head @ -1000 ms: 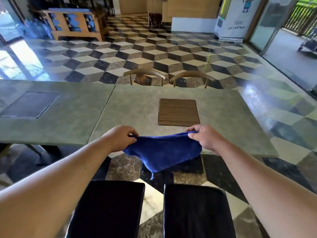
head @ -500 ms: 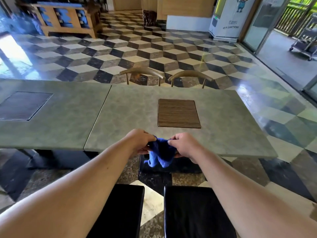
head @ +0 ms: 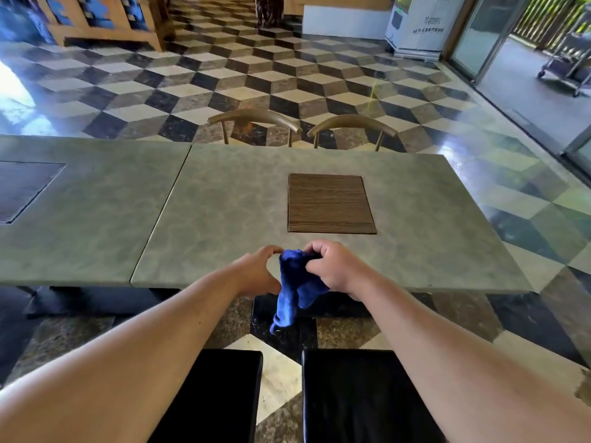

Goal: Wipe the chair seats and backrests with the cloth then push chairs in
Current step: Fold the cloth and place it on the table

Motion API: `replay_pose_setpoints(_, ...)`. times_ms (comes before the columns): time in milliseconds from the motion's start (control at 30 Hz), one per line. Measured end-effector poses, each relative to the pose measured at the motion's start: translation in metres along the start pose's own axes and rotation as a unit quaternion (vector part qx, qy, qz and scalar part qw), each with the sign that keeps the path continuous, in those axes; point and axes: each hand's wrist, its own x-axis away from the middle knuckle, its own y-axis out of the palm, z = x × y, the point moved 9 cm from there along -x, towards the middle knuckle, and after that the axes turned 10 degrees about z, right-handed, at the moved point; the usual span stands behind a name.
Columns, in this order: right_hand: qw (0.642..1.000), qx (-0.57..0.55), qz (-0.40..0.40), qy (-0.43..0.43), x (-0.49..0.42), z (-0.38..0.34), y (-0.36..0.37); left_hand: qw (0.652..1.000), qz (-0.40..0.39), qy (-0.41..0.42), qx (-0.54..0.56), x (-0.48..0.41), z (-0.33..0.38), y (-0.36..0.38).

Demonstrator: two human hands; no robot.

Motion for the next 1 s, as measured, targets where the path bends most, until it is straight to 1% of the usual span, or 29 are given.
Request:
replay_pose_setpoints(33,1.0,-0.001,0.0,0.007,-0.008,0.011,-0.003,1.0,-0.021,-0.006,0.008,-0.009,-0.005,0.013)
replay_pose_setpoints(100,0.999,-0.002,0.013,0.031,-0.024,0.039,-0.012,0.999,-0.019,-0.014,0.024,-0.029,-0.008,0.03)
replay_pose_setpoints(200,0.996,-0.002,0.042,0.077,-0.043,0.087,-0.031,0.999,0.028,-0.004,0.015,-0.061,-0.007,0.041)
replay_pose_setpoints(300,0.991,-0.014,0.064,0.119,-0.065,0.128,-0.043,0.995,0.068,-0.019,0.067,-0.094,-0.004,0.05)
replay_pose_setpoints(367,0.988,-0.015,0.083,0.126,-0.086,0.144,-0.048,0.987,0.104,-0.034,0.116,-0.119,0.0,0.051)
replay_pose_setpoints(433,0.985,-0.027,0.121,0.121,-0.111,0.153,-0.051,0.973,0.151,-0.05,0.17,-0.144,0.005,0.052)
replay_pose_setpoints(500,0.975,-0.043,0.185,0.118,-0.136,0.158,-0.056,0.955,0.198,-0.065,0.209,-0.162,0.009,0.055)
replay_pose_setpoints(533,0.969,-0.03,0.222,0.109,-0.145,0.16,-0.059,0.954,0.22,-0.056,0.196,-0.167,0.012,0.059)
replay_pose_setpoints(567,0.964,0.005,0.251,0.087,-0.151,0.16,-0.06,0.959,0.233,-0.031,0.156,-0.17,0.017,0.065)
replay_pose_setpoints(600,0.964,0.055,0.255,0.048,-0.155,0.158,-0.054,0.969,0.228,0.007,0.095,-0.171,0.024,0.077)
replay_pose_setpoints(633,0.968,0.111,0.227,0.002,-0.158,0.156,-0.04,0.978,0.202,0.053,0.018,-0.171,0.031,0.096)
replay_pose_setpoints(667,0.97,0.172,0.168,-0.038,-0.158,0.159,-0.017,0.98,0.162,0.096,-0.069,-0.169,0.035,0.119)
replay_pose_setpoints(700,0.965,0.236,0.097,-0.061,-0.153,0.167,0.008,0.973,0.115,0.13,-0.151,-0.165,0.036,0.143)
replay_pose_setpoints(733,0.952,0.294,0.041,-0.07,-0.147,0.179,0.028,0.962,0.073,0.154,-0.212,-0.16,0.032,0.162)
replay_pose_setpoints(767,0.941,0.331,0.012,-0.076,-0.14,0.188,0.04,0.954,0.045,0.168,-0.243,-0.154,0.028,0.174)
replay_pose_setpoints(800,0.936,0.342,0.005,-0.081,-0.134,0.192,0.044,0.951,0.034,0.177,-0.251,-0.149,0.025,0.179)
replay_pose_setpoints(900,0.94,0.328,0.01,-0.089,-0.123,0.188,0.039,0.945,0.027,0.19,-0.263,-0.137,0.023,0.175)
replay_pose_setpoints(1000,0.937,0.338,-0.001,-0.089,-0.105,0.179,0.031,0.94,0.008,0.169,-0.298,-0.123,0.02,0.168)
